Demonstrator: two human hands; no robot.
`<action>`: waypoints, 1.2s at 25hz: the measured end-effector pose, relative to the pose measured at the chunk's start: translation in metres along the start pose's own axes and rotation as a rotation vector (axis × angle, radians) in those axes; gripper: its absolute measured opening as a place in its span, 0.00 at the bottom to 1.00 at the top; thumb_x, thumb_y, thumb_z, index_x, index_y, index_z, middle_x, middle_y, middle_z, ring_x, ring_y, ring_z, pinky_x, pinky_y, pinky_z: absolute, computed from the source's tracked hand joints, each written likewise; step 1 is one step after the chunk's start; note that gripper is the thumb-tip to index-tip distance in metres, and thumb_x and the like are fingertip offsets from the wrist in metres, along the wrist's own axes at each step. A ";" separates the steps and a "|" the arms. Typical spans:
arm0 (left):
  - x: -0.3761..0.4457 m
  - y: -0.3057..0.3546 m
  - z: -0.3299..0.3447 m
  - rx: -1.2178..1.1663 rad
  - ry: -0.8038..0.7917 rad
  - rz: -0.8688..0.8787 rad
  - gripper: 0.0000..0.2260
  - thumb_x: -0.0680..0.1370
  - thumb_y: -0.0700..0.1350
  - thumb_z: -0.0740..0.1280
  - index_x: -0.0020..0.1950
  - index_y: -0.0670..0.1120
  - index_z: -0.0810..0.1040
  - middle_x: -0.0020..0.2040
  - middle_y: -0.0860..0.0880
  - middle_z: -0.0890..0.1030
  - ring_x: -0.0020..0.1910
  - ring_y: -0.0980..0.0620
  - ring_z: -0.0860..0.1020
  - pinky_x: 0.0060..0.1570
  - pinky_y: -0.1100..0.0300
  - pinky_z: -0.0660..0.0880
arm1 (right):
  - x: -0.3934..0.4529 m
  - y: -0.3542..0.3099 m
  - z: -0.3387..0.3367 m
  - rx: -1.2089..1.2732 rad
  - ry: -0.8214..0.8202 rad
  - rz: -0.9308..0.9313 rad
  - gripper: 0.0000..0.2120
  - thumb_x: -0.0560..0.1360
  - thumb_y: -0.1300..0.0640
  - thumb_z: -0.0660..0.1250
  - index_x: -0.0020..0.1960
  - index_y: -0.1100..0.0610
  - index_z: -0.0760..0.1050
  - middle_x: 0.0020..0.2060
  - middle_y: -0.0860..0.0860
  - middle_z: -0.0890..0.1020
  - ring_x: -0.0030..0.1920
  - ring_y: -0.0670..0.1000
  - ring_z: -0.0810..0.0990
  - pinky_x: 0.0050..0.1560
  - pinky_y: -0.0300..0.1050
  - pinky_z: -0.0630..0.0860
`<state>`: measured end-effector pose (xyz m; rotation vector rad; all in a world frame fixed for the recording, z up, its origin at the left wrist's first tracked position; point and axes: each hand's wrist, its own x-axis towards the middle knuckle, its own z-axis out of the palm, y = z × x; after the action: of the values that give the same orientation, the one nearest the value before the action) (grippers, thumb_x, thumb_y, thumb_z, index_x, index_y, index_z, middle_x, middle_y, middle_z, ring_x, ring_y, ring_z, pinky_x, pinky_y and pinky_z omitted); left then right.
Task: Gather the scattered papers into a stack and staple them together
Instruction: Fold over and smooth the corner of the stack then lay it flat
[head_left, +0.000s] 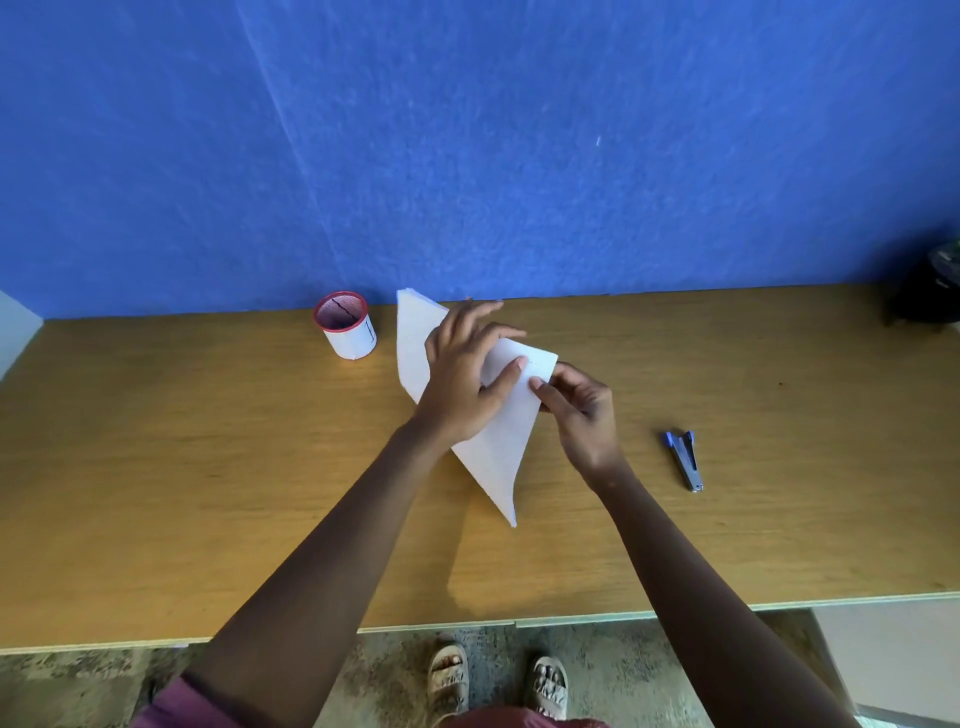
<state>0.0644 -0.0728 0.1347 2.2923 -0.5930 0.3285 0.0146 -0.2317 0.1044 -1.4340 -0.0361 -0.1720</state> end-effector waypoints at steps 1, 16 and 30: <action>0.004 -0.002 -0.002 -0.003 -0.031 -0.004 0.11 0.77 0.54 0.67 0.57 0.52 0.79 0.71 0.55 0.70 0.76 0.52 0.58 0.71 0.51 0.52 | 0.000 -0.001 0.000 -0.011 -0.009 -0.003 0.07 0.80 0.67 0.65 0.53 0.67 0.80 0.44 0.62 0.83 0.45 0.56 0.80 0.48 0.56 0.75; 0.004 -0.004 -0.005 -0.191 -0.099 -0.211 0.04 0.72 0.51 0.75 0.41 0.55 0.80 0.65 0.63 0.75 0.74 0.55 0.59 0.68 0.53 0.53 | -0.006 -0.003 0.000 -0.117 -0.011 0.031 0.08 0.80 0.63 0.64 0.52 0.64 0.82 0.45 0.64 0.83 0.42 0.56 0.81 0.43 0.51 0.74; -0.004 -0.011 -0.003 -0.103 -0.098 -0.191 0.07 0.74 0.55 0.72 0.42 0.54 0.81 0.65 0.63 0.75 0.73 0.56 0.59 0.66 0.56 0.48 | 0.001 -0.009 0.000 -0.213 0.133 0.009 0.08 0.79 0.57 0.67 0.44 0.59 0.81 0.33 0.53 0.78 0.35 0.49 0.73 0.36 0.46 0.69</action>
<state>0.0664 -0.0625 0.1282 2.2535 -0.4246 0.0922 0.0139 -0.2324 0.1134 -1.6318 0.1004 -0.2697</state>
